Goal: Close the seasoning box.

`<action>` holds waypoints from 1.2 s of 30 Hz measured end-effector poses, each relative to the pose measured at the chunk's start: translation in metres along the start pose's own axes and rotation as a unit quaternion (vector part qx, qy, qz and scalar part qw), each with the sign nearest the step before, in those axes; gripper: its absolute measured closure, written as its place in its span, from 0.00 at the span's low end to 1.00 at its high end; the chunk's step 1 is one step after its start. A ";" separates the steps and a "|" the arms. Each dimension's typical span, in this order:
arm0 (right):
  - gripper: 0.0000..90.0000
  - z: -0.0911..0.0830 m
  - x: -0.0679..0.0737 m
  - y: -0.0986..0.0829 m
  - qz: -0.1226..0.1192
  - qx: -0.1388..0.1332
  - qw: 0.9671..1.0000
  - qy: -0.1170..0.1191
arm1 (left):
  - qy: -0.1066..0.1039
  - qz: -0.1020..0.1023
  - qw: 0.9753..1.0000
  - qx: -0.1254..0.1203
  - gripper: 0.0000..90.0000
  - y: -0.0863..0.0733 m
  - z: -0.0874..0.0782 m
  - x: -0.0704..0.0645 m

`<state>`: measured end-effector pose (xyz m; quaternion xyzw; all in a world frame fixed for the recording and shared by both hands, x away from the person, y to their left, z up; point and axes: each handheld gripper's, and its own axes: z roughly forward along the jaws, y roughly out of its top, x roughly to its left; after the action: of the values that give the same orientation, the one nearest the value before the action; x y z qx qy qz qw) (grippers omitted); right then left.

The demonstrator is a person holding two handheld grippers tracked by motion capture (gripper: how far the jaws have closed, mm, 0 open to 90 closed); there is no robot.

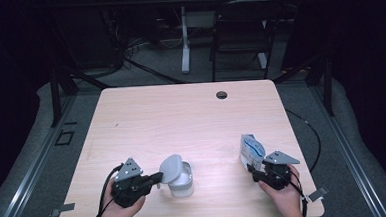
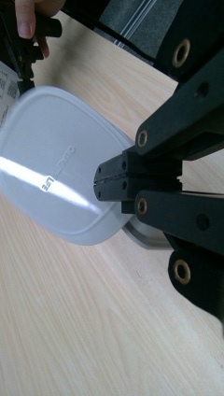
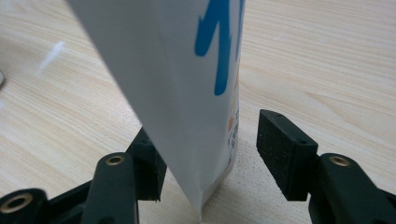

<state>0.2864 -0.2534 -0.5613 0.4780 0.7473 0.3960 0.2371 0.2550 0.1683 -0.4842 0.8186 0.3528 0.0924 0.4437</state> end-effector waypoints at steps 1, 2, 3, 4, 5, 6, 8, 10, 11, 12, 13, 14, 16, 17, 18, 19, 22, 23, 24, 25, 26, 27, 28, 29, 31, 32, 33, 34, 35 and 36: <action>0.50 0.000 0.000 0.000 0.000 0.001 1.000 -0.001 | -0.009 -0.001 1.000 -0.006 1.00 0.001 0.001 -0.002; 0.50 0.000 0.001 0.000 0.001 0.002 1.000 -0.001 | -0.010 0.002 1.000 -0.004 1.00 0.001 0.001 -0.003; 0.50 0.000 0.001 0.000 0.000 0.003 1.000 -0.001 | -0.008 0.008 1.000 -0.001 1.00 0.002 0.002 -0.005; 0.50 0.000 0.001 0.000 -0.001 0.003 1.000 0.000 | -0.008 0.008 1.000 -0.003 1.00 0.002 0.002 -0.007; 0.50 0.000 0.001 0.000 -0.001 0.003 1.000 -0.001 | -0.008 0.010 1.000 -0.004 1.00 0.003 0.003 -0.007; 0.50 0.000 0.001 0.000 -0.002 0.003 1.000 0.000 | -0.008 0.009 1.000 -0.004 1.00 0.003 0.002 -0.008; 0.50 0.000 0.001 0.000 -0.001 0.003 1.000 -0.001 | -0.008 0.010 1.000 -0.005 1.00 0.003 0.001 -0.007; 0.50 0.001 0.001 0.000 -0.001 0.002 1.000 0.000 | -0.008 0.010 1.000 -0.006 1.00 0.003 0.000 -0.007; 0.50 0.001 0.001 0.000 -0.001 0.003 1.000 0.000 | -0.009 0.009 1.000 -0.006 1.00 0.003 0.000 -0.008; 0.50 0.001 0.001 0.000 -0.002 0.003 1.000 0.001 | -0.009 0.010 1.000 -0.006 1.00 0.003 0.000 -0.008; 0.50 0.001 0.002 0.000 -0.001 0.002 1.000 0.001 | -0.009 0.012 1.000 -0.007 1.00 0.004 0.000 -0.009; 0.50 0.001 0.002 0.000 -0.001 0.002 1.000 0.001 | -0.010 0.013 1.000 -0.006 1.00 0.004 0.000 -0.009; 0.50 0.001 0.002 0.000 -0.001 0.003 1.000 0.001 | -0.010 0.013 1.000 -0.006 1.00 0.004 0.000 -0.009; 0.50 0.001 0.001 0.000 -0.001 0.003 1.000 0.001 | -0.010 0.012 1.000 -0.006 1.00 0.004 0.000 -0.009; 0.50 0.001 0.001 0.000 -0.001 0.003 1.000 0.001 | -0.010 0.013 1.000 -0.005 1.00 0.003 0.000 -0.009; 0.50 0.001 0.001 0.000 -0.001 0.003 1.000 0.001 | -0.010 0.012 1.000 -0.005 1.00 0.003 -0.001 -0.008; 0.50 0.001 0.001 0.000 0.000 0.003 1.000 0.001 | -0.011 0.012 1.000 -0.004 1.00 0.003 -0.002 -0.008; 0.50 0.001 0.001 0.000 0.000 0.003 1.000 0.001 | -0.011 0.012 1.000 -0.005 1.00 0.003 -0.002 -0.008; 0.50 0.001 0.001 0.000 0.000 0.003 1.000 0.001 | -0.010 0.010 1.000 -0.006 1.00 0.003 -0.002 -0.007; 0.50 0.001 0.001 0.000 0.000 0.003 1.000 0.001 | -0.010 0.011 1.000 -0.006 1.00 0.004 -0.003 -0.006; 0.50 0.001 0.001 0.000 0.000 0.003 1.000 0.001 | -0.008 0.008 1.000 -0.009 1.00 0.003 -0.004 -0.006; 0.50 0.001 0.001 0.000 0.000 0.003 1.000 0.001 | -0.007 0.009 1.000 -0.010 1.00 0.004 -0.006 -0.005; 0.50 0.001 0.001 0.000 0.000 0.003 1.000 0.001 | -0.007 0.006 1.000 -0.012 1.00 0.004 -0.006 -0.004; 0.50 0.001 0.001 0.000 0.000 0.003 1.000 0.001 | -0.007 0.005 1.000 -0.013 1.00 0.004 -0.008 -0.003; 0.50 0.001 0.001 -0.001 0.000 0.003 1.000 0.001 | -0.005 0.002 1.000 -0.016 1.00 0.004 -0.010 -0.001; 0.50 0.001 0.001 -0.001 0.001 0.003 1.000 0.001 | -0.003 0.001 1.000 -0.016 1.00 0.004 -0.011 0.000; 0.50 0.001 0.001 -0.001 0.001 0.003 1.000 0.001 | -0.002 0.001 1.000 -0.018 1.00 0.004 -0.012 0.002; 0.50 0.001 0.001 -0.001 0.001 0.003 1.000 0.001 | -0.001 0.001 1.000 -0.019 1.00 0.004 -0.014 0.004; 0.50 0.001 0.001 -0.001 0.001 0.003 1.000 0.001 | 0.001 -0.004 1.000 -0.021 1.00 0.004 -0.015 0.005; 0.50 0.001 0.001 -0.001 0.001 0.003 1.000 0.001 | 0.004 -0.006 1.000 -0.022 1.00 0.004 -0.017 0.008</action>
<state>0.2865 -0.2517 -0.5624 0.4788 0.7482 0.3949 0.2346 0.2547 0.1830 -0.4727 0.8061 0.3568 0.1008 0.4612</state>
